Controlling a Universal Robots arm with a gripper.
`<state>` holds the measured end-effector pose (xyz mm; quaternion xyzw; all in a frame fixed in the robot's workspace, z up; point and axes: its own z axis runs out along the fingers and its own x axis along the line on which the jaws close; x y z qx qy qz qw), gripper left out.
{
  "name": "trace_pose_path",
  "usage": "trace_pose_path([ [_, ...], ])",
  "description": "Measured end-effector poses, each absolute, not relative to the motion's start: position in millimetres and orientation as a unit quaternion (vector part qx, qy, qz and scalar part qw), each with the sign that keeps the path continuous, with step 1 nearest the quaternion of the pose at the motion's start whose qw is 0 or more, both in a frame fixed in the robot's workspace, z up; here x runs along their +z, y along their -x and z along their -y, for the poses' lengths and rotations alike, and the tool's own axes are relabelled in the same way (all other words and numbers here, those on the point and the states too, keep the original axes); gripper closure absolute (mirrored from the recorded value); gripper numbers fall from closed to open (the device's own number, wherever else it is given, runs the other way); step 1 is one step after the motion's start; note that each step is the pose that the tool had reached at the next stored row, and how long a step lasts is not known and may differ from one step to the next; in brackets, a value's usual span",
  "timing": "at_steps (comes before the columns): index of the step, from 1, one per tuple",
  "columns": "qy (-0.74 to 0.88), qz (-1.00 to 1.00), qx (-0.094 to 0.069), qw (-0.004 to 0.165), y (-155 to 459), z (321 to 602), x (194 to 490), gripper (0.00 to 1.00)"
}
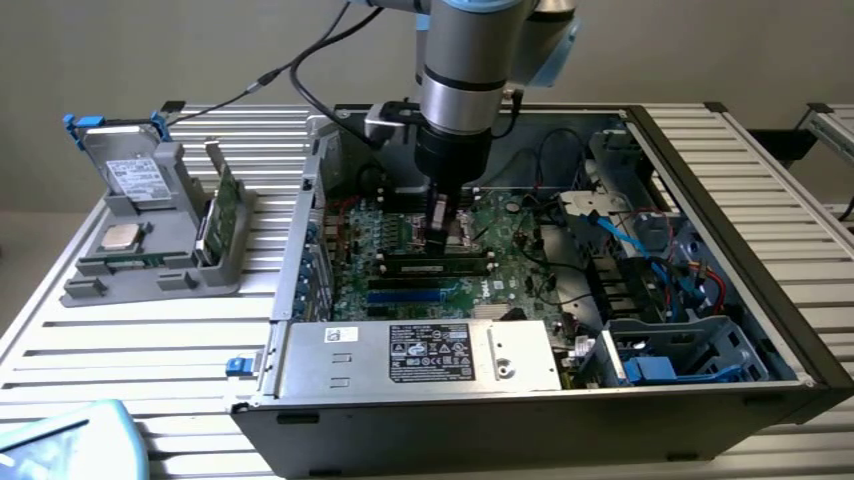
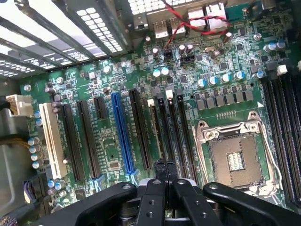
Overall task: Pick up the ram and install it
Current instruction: 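Press down the ram until it locks into place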
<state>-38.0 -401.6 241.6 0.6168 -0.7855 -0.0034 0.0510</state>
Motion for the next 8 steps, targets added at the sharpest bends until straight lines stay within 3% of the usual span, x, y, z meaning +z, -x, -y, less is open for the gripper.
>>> trace_pose_path([
  [8,-0.578,0.814,0.000,0.054,38.0,401.6,241.7,0.89],
])
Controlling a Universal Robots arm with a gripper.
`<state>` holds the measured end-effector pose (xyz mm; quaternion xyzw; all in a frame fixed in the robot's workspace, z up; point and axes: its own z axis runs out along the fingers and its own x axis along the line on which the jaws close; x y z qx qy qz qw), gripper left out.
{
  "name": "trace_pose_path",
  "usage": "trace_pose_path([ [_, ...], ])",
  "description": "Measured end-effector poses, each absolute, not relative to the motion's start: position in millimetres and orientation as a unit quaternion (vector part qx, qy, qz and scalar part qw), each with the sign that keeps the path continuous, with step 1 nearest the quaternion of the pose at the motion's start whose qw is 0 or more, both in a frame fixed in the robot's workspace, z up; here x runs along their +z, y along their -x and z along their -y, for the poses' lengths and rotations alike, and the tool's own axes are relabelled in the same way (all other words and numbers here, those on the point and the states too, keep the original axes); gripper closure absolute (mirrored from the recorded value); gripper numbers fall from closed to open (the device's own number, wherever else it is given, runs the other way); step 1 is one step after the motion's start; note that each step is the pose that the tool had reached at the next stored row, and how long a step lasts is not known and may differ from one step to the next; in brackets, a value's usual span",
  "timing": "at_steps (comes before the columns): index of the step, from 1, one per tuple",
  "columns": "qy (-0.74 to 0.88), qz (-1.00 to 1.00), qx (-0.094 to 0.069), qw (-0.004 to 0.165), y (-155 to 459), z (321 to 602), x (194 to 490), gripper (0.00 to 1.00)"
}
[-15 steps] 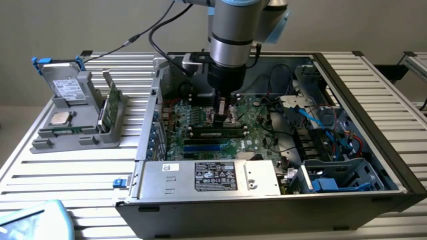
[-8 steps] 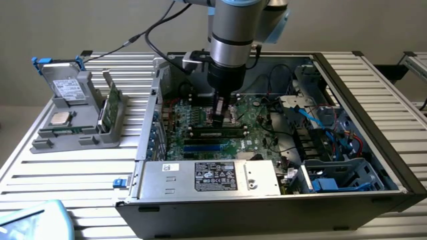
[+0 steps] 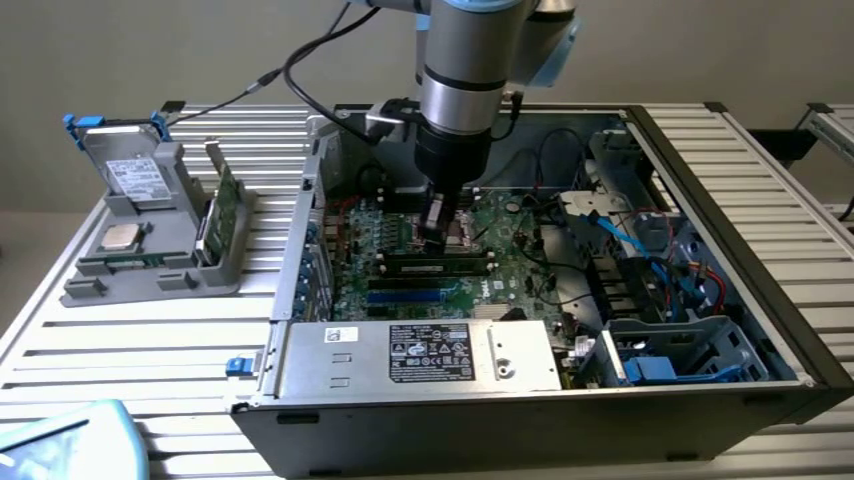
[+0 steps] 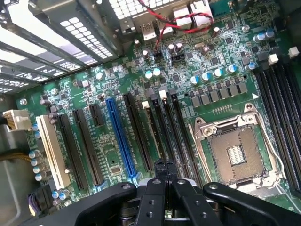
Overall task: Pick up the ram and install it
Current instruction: 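Press down the ram until it locks into place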
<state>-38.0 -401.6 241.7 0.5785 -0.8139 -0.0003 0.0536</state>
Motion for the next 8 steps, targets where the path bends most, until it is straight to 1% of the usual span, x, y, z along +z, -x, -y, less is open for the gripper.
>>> trace_pose_path([
  [8,-0.540,0.840,0.005,0.056,38.1,401.6,241.6,0.89],
])
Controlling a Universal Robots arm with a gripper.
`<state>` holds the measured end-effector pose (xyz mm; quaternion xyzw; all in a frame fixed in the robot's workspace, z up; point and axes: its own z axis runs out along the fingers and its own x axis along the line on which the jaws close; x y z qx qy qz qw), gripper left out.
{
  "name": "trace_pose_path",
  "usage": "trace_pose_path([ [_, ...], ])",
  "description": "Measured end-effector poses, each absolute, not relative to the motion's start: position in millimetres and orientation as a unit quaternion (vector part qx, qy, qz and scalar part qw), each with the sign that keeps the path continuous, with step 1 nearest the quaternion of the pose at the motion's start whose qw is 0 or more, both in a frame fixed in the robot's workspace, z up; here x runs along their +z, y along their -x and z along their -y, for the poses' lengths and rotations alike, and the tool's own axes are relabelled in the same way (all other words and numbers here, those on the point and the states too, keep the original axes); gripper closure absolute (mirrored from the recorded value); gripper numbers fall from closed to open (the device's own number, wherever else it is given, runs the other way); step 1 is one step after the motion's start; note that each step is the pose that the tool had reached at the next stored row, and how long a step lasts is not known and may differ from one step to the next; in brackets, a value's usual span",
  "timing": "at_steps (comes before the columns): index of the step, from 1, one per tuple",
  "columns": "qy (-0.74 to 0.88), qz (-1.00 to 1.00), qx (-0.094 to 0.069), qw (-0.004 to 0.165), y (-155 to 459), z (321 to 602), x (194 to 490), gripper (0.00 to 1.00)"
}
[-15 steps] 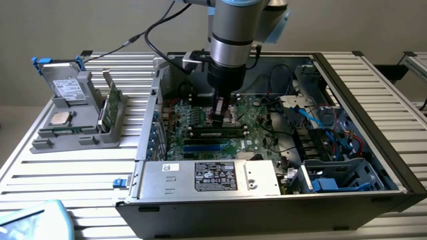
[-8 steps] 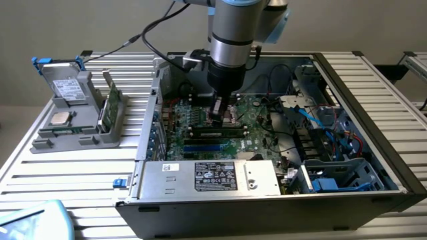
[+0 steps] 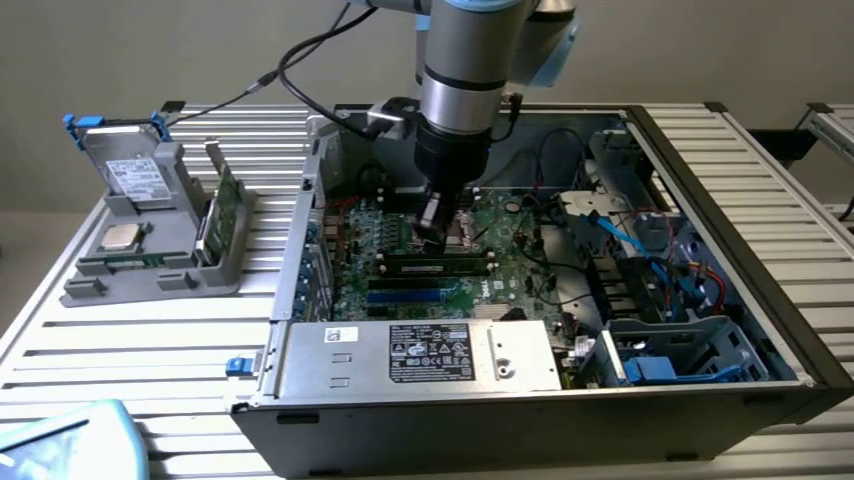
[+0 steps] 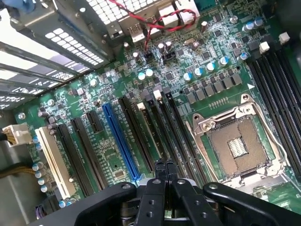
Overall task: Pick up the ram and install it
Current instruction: 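Press down the ram until it locks into place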
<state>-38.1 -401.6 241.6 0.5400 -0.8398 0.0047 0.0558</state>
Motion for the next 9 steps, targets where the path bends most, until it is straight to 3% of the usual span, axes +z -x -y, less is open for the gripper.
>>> trace_pose_path([
  [9,-0.496,0.866,0.011,0.058,38.1,401.6,241.6,0.89],
])
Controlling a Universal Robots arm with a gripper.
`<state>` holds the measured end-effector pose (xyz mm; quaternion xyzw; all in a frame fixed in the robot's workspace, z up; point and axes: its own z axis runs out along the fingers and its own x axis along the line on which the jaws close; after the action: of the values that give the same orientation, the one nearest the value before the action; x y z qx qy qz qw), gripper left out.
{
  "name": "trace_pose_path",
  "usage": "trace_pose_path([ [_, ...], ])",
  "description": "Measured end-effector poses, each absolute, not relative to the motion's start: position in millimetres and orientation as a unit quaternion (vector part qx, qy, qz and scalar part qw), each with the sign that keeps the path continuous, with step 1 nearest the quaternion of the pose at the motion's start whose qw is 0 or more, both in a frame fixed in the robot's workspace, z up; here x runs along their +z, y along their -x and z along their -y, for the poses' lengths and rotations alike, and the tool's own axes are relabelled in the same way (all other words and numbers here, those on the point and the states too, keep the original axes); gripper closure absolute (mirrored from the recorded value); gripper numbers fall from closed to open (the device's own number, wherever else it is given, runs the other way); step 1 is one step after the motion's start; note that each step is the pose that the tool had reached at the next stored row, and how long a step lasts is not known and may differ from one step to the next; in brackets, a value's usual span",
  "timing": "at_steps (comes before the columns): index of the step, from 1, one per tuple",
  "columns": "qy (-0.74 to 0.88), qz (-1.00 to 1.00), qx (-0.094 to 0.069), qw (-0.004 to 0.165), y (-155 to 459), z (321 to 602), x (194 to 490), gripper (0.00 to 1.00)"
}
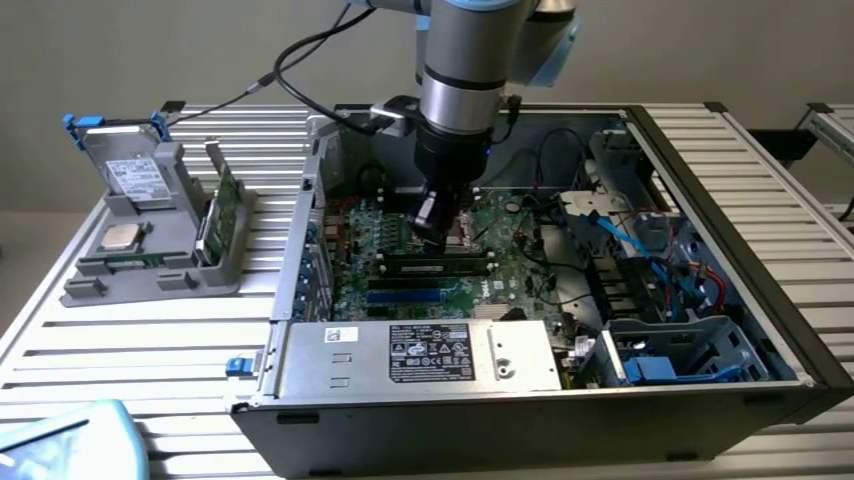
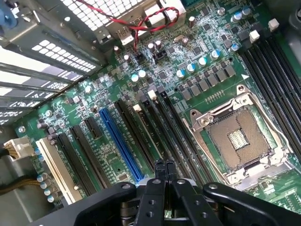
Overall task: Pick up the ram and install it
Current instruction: 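Press down the ram until it locks into place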
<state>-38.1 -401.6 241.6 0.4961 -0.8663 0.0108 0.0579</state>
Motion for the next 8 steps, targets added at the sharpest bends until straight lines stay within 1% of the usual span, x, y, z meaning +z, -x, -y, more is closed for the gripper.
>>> trace_pose_path([
  [5,-0.471,0.880,0.014,0.058,38.1,401.6,241.7,0.89],
  [8,-0.456,0.888,0.016,0.056,38.1,401.5,241.6,0.89],
])
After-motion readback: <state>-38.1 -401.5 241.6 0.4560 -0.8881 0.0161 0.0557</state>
